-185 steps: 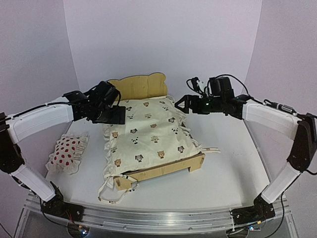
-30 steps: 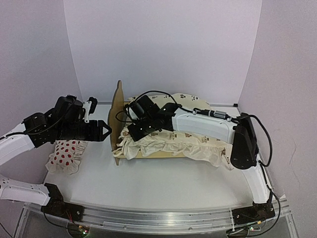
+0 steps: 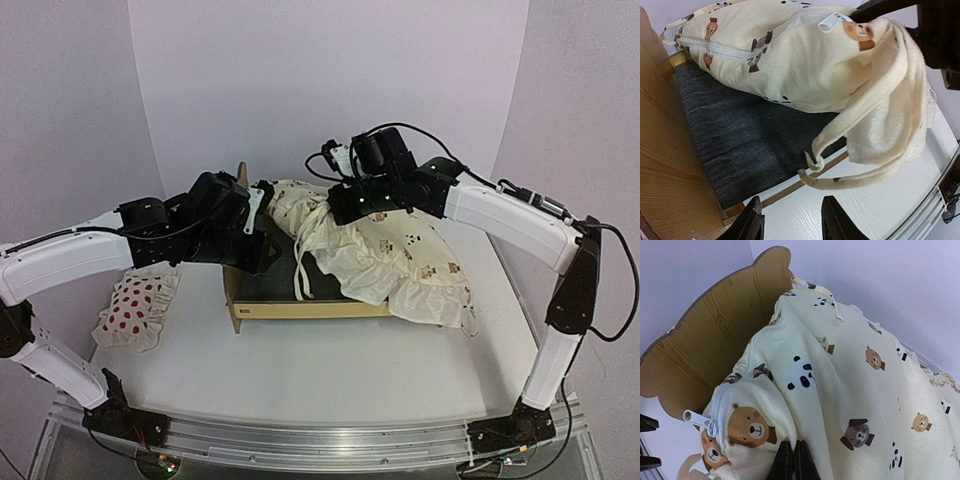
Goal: Set up the pet bed
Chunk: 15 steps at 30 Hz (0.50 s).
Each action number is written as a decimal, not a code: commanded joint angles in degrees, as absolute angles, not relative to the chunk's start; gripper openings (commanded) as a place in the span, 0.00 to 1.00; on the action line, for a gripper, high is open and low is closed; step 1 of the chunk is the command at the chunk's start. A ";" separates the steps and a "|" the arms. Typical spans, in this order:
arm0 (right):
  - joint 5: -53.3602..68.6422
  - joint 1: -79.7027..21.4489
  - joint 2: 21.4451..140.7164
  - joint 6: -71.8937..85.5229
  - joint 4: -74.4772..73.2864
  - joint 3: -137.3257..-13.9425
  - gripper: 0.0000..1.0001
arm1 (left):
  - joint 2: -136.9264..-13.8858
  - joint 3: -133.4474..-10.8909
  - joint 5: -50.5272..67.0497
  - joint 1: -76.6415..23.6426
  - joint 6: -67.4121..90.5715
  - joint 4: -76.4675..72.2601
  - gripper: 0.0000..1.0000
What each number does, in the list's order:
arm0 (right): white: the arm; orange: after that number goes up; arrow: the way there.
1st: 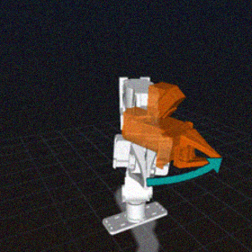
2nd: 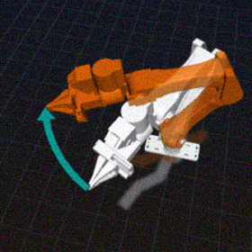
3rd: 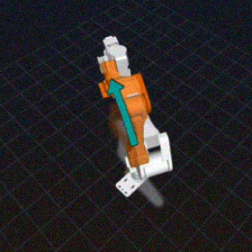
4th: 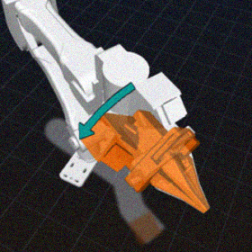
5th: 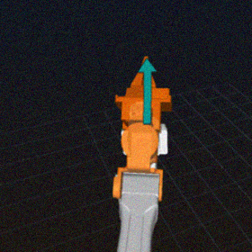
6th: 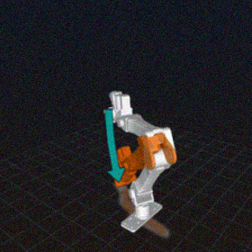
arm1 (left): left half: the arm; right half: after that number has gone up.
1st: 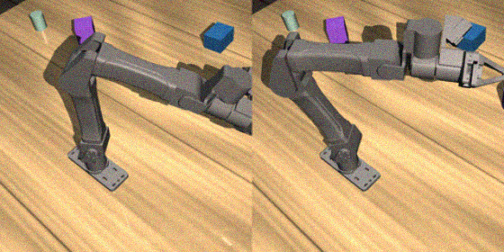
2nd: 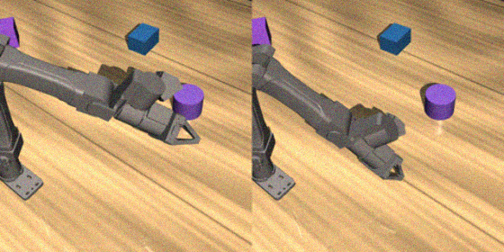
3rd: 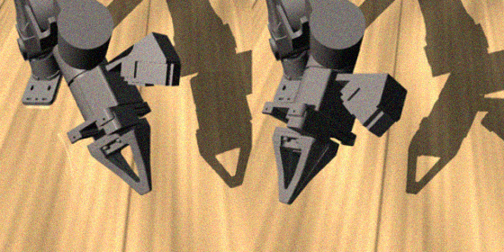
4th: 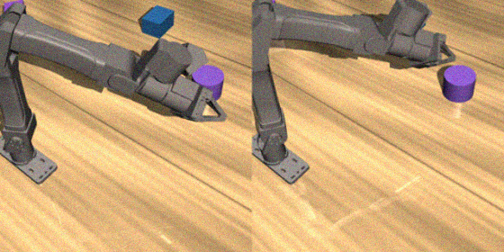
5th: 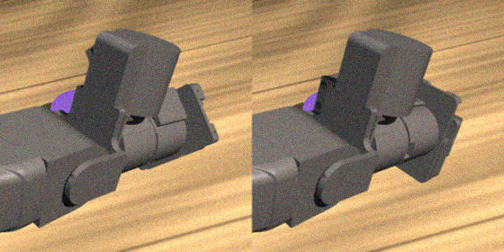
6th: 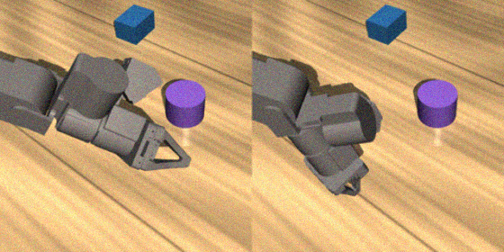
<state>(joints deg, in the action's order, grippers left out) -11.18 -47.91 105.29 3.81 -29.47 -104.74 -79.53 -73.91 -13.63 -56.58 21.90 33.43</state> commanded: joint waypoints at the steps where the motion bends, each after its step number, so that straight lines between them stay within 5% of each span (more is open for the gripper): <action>1: -12.06 -47.04 100.99 2.90 -27.53 -103.50 0.00 | -81.24 -76.78 -14.13 -56.60 20.36 29.88 0.39; 15: -12.04 -46.81 98.91 2.69 -26.46 -100.62 0.00 | -90.70 -78.06 -9.33 -56.60 18.72 21.78 0.44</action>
